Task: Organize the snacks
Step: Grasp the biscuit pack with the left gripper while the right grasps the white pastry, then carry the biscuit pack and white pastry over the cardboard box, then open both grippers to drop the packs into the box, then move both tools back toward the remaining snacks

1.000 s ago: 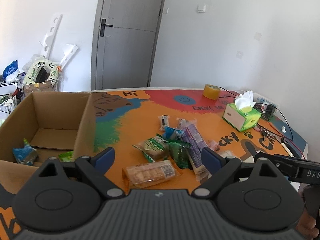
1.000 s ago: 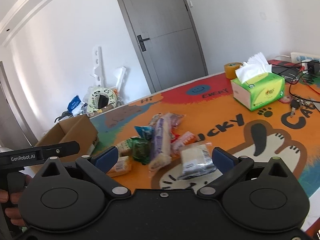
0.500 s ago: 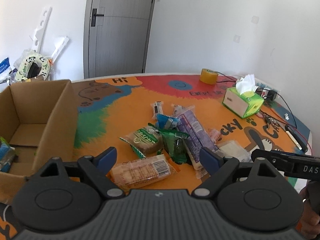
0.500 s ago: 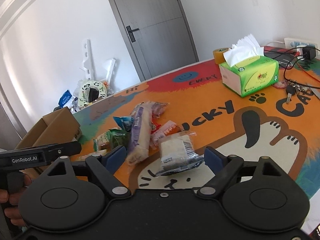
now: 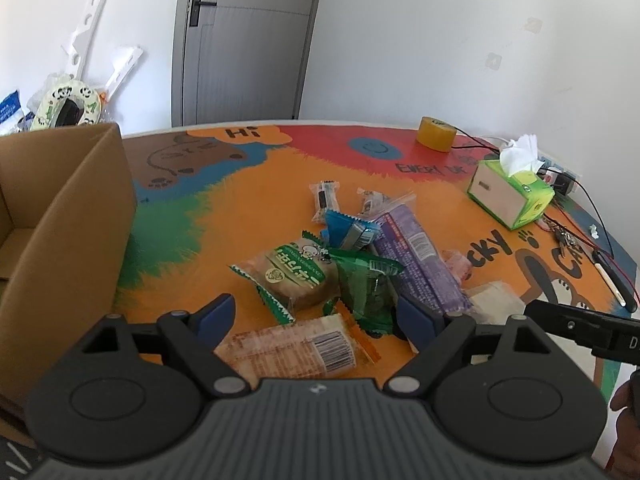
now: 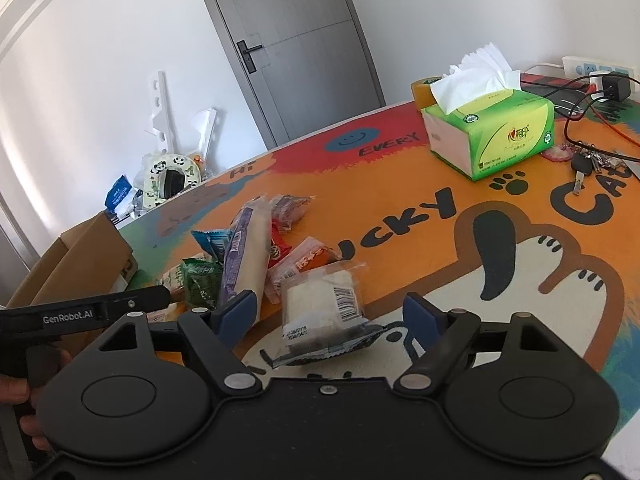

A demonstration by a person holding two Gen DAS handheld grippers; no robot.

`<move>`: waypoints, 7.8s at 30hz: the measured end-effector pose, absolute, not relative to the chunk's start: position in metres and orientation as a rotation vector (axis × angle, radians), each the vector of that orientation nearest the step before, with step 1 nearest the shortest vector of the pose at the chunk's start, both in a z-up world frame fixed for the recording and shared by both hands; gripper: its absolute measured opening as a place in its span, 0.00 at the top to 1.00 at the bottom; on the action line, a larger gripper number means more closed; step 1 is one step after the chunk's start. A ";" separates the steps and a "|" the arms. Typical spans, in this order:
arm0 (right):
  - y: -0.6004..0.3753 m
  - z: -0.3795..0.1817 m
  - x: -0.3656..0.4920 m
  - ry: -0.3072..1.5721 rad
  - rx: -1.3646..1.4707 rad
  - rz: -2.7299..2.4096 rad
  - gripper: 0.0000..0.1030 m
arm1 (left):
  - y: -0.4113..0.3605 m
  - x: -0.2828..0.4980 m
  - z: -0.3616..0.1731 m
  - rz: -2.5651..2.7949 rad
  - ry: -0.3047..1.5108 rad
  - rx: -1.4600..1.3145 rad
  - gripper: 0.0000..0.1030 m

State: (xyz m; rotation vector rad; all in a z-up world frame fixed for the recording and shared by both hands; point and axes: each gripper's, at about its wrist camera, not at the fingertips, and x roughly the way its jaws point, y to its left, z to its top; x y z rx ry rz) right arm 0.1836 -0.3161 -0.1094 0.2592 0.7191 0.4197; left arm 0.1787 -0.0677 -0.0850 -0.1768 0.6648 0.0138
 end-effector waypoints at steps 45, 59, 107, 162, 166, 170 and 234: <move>-0.277 -0.123 0.169 0.745 0.059 0.379 0.26 | -0.087 0.151 -0.111 0.005 0.672 -0.058 0.65; -0.293 -0.115 0.159 0.730 0.149 0.384 0.54 | -0.087 0.139 -0.096 -0.013 0.625 -0.108 0.67; -0.195 -0.027 0.140 0.526 0.139 0.595 0.54 | 0.002 0.075 -0.009 0.149 0.376 -0.151 0.67; -0.113 -0.010 0.147 0.540 0.202 0.730 0.20 | 0.082 0.059 -0.011 0.317 0.401 -0.282 0.24; -0.130 -0.010 0.144 0.531 0.210 0.709 0.15 | 0.072 0.060 -0.009 0.309 0.402 -0.268 0.17; -0.147 -0.011 0.139 0.526 0.210 0.683 0.11 | 0.061 0.062 -0.008 0.289 0.397 -0.255 0.15; -0.264 -0.116 0.203 0.782 0.325 0.503 0.52 | -0.073 0.176 -0.073 -0.020 0.624 -0.183 0.45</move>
